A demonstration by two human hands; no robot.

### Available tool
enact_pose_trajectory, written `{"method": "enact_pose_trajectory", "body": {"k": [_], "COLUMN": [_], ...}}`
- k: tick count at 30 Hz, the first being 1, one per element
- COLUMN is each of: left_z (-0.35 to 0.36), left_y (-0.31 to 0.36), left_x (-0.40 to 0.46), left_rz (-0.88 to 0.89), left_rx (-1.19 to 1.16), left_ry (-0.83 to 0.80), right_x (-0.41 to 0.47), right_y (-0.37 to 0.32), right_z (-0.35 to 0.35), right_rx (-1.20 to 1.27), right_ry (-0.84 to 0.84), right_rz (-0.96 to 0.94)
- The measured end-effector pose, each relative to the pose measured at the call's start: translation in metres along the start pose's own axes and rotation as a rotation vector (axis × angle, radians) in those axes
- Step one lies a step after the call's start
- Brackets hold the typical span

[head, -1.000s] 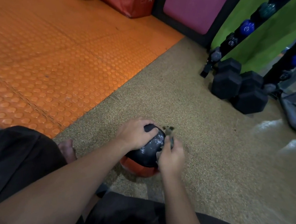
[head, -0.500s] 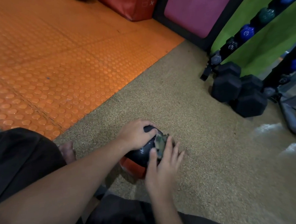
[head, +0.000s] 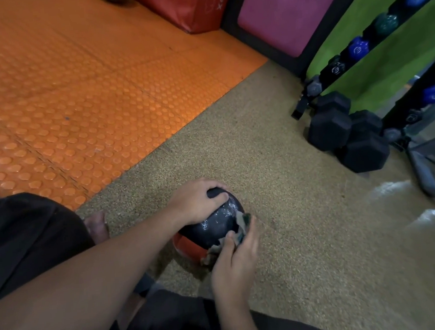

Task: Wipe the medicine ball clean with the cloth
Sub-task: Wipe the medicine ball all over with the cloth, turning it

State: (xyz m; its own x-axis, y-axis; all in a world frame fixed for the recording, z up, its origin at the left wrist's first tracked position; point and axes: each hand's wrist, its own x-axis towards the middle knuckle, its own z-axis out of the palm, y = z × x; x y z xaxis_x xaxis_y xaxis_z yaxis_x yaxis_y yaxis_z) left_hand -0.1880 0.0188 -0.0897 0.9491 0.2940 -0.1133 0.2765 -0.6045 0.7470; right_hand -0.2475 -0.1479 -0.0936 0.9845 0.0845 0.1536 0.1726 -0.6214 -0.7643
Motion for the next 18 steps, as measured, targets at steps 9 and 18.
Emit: {"method": "enact_pose_trajectory", "body": {"k": [9,18], "left_z": [0.000,0.002], "left_y": [0.002,0.008], "left_x": [-0.002,-0.005], "left_rz": [-0.013,0.038], "left_rx": [-0.011,0.037], "left_ry": [0.030,0.002], "right_x": [0.051,0.065], "right_y": [-0.002,0.016], "right_z": [0.005,-0.003], "right_rx": [0.121,0.436], "right_ry": [0.035,0.043], "right_rz": [0.125,0.510]}}
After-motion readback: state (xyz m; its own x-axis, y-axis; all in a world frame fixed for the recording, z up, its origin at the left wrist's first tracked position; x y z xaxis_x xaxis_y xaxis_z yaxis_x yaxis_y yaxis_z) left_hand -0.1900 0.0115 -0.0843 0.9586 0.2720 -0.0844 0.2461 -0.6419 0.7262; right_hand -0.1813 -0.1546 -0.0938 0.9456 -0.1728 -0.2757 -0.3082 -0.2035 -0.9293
